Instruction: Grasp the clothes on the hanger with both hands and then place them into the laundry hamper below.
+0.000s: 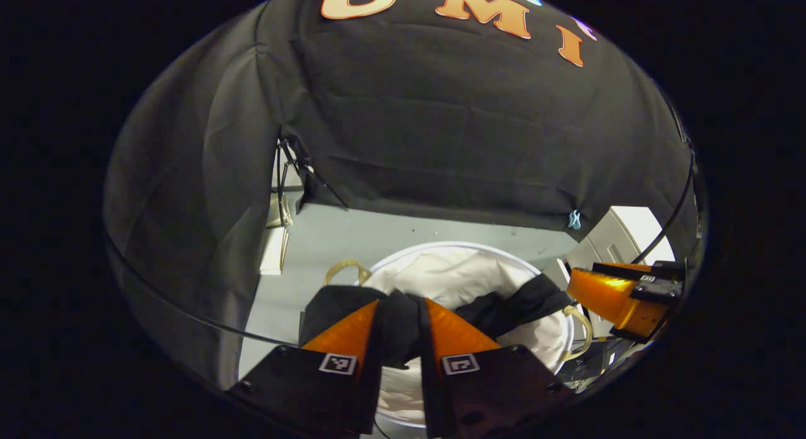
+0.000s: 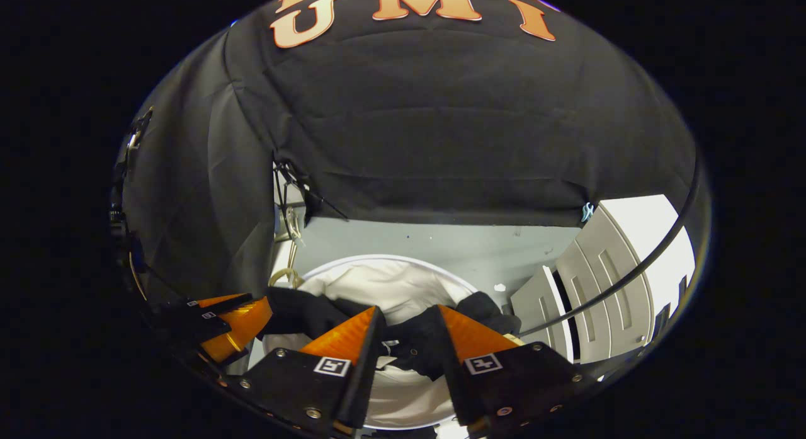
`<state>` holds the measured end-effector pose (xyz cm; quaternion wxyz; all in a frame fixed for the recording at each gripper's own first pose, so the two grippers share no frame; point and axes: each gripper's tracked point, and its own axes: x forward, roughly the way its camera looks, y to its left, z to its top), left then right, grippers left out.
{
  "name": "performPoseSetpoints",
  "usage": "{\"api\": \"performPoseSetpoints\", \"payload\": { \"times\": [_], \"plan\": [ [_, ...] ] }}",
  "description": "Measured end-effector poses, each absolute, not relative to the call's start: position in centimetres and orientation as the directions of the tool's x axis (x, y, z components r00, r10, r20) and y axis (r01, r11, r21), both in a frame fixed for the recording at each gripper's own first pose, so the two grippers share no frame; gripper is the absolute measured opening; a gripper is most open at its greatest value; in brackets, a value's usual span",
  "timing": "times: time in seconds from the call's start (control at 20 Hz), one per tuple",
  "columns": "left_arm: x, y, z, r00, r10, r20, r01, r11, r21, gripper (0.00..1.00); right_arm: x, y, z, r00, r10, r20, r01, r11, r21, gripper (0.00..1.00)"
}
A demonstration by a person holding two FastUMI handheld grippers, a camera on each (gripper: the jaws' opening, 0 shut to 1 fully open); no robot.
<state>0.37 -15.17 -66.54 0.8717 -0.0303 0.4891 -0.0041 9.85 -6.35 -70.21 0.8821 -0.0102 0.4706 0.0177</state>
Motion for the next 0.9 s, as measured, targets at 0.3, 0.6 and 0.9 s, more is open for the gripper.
{"api": "performPoseSetpoints", "payload": {
  "times": [0.3,0.6,0.9],
  "plan": [
    [1.0,-13.9,-61.2,0.576,-0.014,-0.817,-0.022,0.999,-0.033,0.99,9.7,-7.2,-66.1,0.599,-0.008,-0.8,-0.009,1.0,-0.017,0.88],
    [2.9,-12.1,-51.9,0.696,0.009,-0.718,-0.037,0.999,-0.023,0.98,9.6,-6.2,-57.1,0.701,-0.015,-0.713,-0.029,0.998,-0.049,0.92],
    [3.8,-7.4,-38.0,0.859,0.057,-0.509,-0.066,0.998,-0.001,0.98,9.5,-4.1,-45.0,0.834,-0.01,-0.552,-0.037,0.997,-0.074,0.92]
  ]
}}
